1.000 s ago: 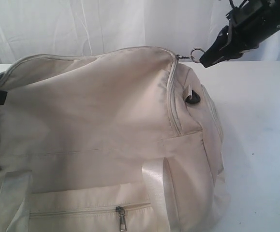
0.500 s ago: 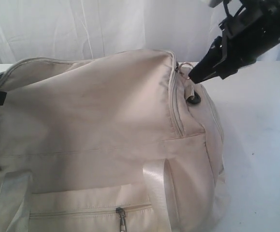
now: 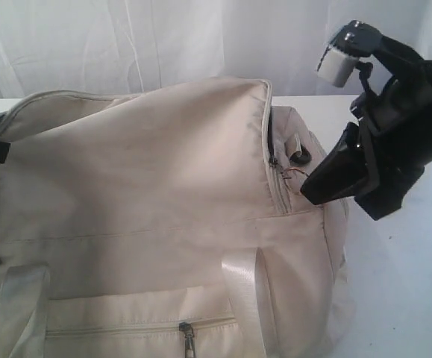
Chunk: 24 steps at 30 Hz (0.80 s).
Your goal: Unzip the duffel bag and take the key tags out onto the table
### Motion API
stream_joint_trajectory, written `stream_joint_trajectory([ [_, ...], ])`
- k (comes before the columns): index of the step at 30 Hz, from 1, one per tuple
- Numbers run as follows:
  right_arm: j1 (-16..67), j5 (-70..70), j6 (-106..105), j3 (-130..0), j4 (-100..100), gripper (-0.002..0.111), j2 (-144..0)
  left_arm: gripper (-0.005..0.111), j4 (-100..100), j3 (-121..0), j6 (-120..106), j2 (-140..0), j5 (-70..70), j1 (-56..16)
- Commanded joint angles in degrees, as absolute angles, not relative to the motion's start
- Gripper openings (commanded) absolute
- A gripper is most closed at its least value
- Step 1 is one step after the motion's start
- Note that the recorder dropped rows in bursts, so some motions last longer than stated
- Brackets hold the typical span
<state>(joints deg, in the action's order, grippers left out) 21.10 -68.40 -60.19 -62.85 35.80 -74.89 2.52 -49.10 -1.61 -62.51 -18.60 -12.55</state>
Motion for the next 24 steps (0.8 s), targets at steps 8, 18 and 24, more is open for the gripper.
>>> stream_joint_trajectory([
  [8, 21.3, -70.0, -50.6, -49.0, 36.1, 0.000, -61.7, 0.000, 2.4, -48.7, -1.1, -61.7, -19.8, -12.7],
  [18, 21.3, -59.6, -49.8, -46.7, 38.8, 0.014, -60.1, 0.000, 2.4, -48.7, -1.1, -61.7, -21.0, -12.7],
  [24, 21.3, -58.7, -49.7, -46.7, 40.2, 0.065, -60.1, 0.000, 2.3, -48.7, -1.1, -61.7, -21.0, -12.7],
])
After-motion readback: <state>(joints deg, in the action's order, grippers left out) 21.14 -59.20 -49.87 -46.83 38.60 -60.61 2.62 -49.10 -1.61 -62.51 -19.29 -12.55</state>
